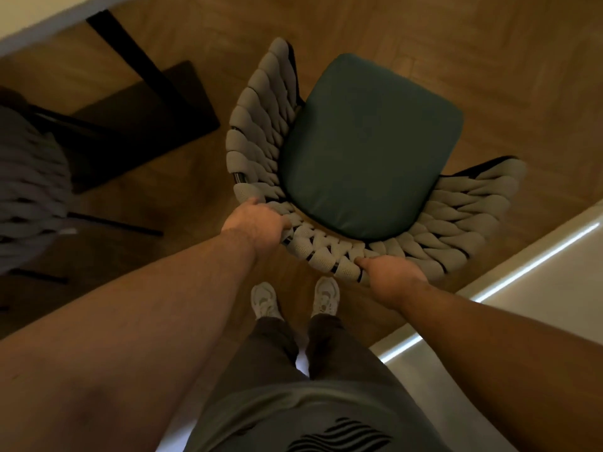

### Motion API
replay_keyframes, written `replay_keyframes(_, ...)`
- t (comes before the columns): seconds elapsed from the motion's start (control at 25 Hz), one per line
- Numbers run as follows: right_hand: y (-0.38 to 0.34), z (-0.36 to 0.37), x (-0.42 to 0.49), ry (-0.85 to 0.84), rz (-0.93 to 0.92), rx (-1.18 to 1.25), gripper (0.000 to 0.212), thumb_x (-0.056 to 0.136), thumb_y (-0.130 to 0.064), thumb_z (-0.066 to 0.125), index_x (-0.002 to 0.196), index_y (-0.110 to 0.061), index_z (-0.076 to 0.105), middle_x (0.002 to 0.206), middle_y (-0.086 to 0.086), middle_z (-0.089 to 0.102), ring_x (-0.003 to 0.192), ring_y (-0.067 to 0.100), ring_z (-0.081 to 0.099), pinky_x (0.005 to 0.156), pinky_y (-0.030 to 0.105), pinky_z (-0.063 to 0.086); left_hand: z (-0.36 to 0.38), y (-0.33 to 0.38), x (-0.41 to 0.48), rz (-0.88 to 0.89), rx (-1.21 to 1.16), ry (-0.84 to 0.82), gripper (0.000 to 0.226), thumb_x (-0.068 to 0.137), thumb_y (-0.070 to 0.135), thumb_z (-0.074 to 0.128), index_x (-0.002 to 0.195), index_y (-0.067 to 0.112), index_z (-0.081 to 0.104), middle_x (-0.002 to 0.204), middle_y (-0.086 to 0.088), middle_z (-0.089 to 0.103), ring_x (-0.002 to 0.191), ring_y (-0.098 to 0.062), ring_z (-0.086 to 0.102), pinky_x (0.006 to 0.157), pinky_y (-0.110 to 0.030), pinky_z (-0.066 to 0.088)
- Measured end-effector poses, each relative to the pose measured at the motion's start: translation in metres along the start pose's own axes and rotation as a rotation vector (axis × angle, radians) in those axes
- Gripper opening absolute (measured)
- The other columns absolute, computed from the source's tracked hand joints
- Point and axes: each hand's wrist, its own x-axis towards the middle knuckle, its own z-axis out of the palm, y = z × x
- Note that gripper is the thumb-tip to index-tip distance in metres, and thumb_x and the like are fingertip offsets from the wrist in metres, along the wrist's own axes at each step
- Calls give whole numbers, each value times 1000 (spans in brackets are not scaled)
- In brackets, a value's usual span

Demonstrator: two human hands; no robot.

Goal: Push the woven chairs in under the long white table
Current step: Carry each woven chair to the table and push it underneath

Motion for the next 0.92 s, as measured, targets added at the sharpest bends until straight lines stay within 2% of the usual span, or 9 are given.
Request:
replay_keyframes(0.16,-25,-4,-2,-25,-64,-86,62,106,-8,46,162,-34,35,144,6,62,125,27,63,97,42,58,32,-14,-25,-64,-108,6,36,97,31,67,131,41,60,132,7,66,129,-20,56,119,-47,33)
replay_keyframes(0.36,-68,-6,-3,-16,-90,-164,59,107,-11,45,160,-36,39,139,5,65,121,27,65,94,44,59,66,-34,-62,-125,-167,3,37,98,28,62,133,40,60,128,4,67,124,-21,57,115,-45,34)
replay_keyframes(0.64,-158,-6,-2,-24,-148,-247,52,107,-17,48,155,-36,45,136,3,66,119,25,65,97,44,57,121,-81,-137,-213,-258,-10,41,100,28,61,140,38,57,134,2,65,129,-23,55,119,-47,31)
replay_keyframes(0.92,-244,-2,8,-17,-200,-336,61,105,-10,49,157,-41,43,141,1,64,125,24,63,102,44,54,178,-133,-196,-269,-360,-11,32,98,32,63,129,40,61,125,7,69,124,-19,59,119,-49,28)
